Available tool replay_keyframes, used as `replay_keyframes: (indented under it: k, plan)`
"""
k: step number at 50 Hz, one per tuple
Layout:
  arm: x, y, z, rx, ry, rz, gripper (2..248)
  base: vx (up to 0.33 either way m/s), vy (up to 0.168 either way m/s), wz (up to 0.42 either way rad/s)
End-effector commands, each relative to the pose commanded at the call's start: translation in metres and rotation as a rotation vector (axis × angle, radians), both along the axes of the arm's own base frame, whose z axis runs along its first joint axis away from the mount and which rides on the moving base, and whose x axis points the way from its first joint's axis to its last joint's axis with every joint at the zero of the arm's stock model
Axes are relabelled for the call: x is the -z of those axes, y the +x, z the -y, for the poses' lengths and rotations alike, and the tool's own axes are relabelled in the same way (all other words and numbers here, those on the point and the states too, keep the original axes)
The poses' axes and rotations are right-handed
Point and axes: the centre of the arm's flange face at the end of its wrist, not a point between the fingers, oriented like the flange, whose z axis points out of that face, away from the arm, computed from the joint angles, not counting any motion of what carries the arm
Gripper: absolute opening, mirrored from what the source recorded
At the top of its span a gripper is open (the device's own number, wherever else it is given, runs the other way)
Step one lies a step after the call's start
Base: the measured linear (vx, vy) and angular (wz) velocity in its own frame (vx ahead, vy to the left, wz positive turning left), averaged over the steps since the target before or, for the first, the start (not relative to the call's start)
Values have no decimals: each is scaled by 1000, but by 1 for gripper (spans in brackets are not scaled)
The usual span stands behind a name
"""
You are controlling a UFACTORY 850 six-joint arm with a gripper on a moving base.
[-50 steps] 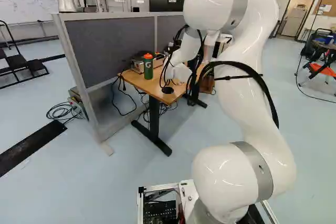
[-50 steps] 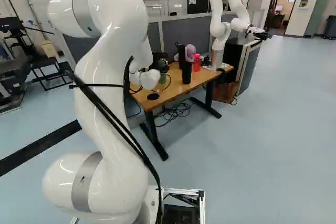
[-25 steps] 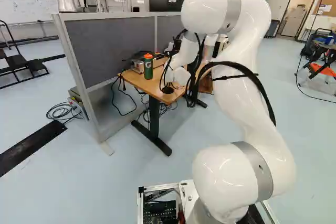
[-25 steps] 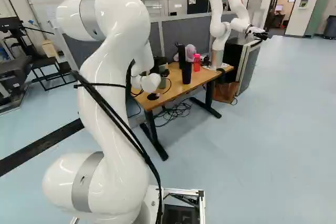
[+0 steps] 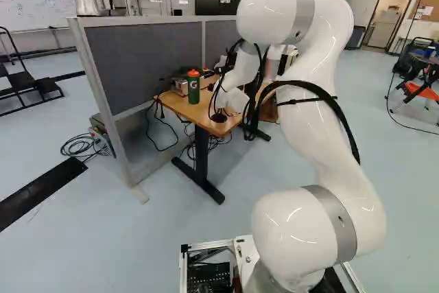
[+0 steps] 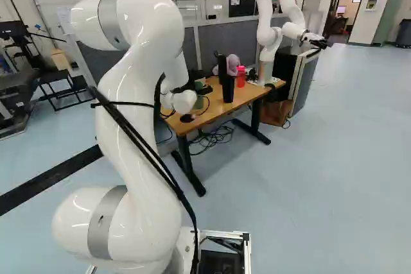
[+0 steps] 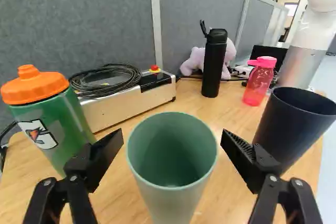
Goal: Place the green cup on the table
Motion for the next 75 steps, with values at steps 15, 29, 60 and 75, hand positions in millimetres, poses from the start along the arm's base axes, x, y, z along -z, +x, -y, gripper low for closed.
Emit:
replay_keyframes:
  k: [15,29,60,75]
  plan:
    - [-15,-17,-6,-11,0,5,247,0,0,0]
    - [-31,-46,-8,-17,0,4,247,0,0,0]
    - [-40,-109,1,-7,-1,-32,247,0,0,0]
    - [-43,-139,5,-1,-2,-46,247,0,0,0]
